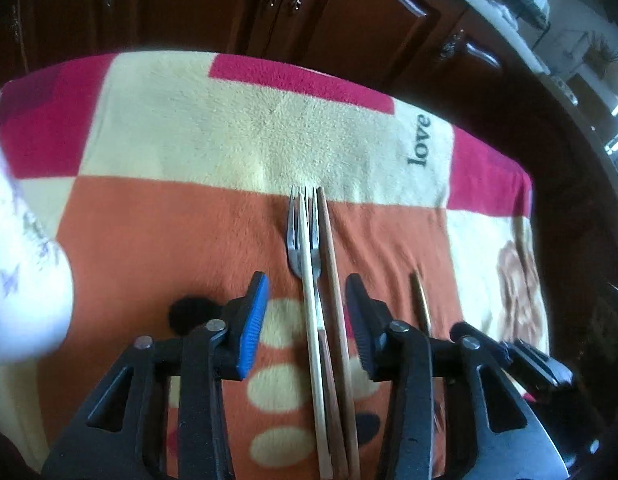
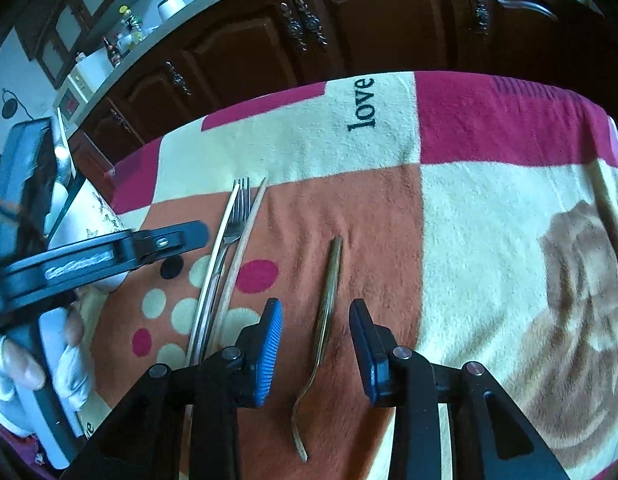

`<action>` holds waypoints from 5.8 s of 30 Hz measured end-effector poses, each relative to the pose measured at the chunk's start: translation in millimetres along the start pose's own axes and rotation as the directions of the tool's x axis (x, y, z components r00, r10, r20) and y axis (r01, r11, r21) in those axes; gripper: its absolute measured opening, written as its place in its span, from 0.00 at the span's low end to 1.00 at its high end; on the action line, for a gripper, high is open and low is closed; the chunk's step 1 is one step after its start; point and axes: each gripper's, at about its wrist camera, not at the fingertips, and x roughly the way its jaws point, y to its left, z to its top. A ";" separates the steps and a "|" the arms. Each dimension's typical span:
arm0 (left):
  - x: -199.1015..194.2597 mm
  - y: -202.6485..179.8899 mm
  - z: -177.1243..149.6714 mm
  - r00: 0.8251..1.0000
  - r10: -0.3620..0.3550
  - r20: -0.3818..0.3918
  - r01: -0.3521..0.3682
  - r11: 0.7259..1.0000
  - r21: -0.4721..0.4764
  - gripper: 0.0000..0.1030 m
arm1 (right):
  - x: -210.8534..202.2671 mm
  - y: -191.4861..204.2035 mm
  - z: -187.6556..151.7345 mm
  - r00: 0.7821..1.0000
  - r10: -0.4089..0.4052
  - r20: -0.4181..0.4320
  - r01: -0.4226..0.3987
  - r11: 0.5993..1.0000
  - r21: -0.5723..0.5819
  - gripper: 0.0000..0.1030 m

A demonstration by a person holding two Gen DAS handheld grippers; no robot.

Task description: Organize utensils

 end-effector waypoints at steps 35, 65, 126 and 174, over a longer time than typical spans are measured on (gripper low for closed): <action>16.9 5.3 -4.0 0.983 0.173 -0.055 -0.161 0.972 0.174 0.11 | 46.1 4.4 37.1 0.994 -0.070 -0.083 0.062 0.994 -0.095 0.08; -177.6 23.1 -42.5 0.977 -0.133 0.168 0.115 0.987 0.112 0.04 | -113.1 73.5 -16.9 0.974 0.105 0.198 -0.087 0.991 -0.097 0.06; -236.4 141.2 39.9 0.799 0.204 0.565 -0.211 0.976 -0.053 0.04 | -12.4 268.7 55.1 0.963 0.262 0.059 -0.228 0.914 -0.335 0.06; -251.7 61.5 -43.8 0.855 0.167 0.491 -0.221 0.974 0.052 0.50 | -94.4 152.8 -0.1 0.980 0.111 0.166 -0.095 0.990 -0.104 0.43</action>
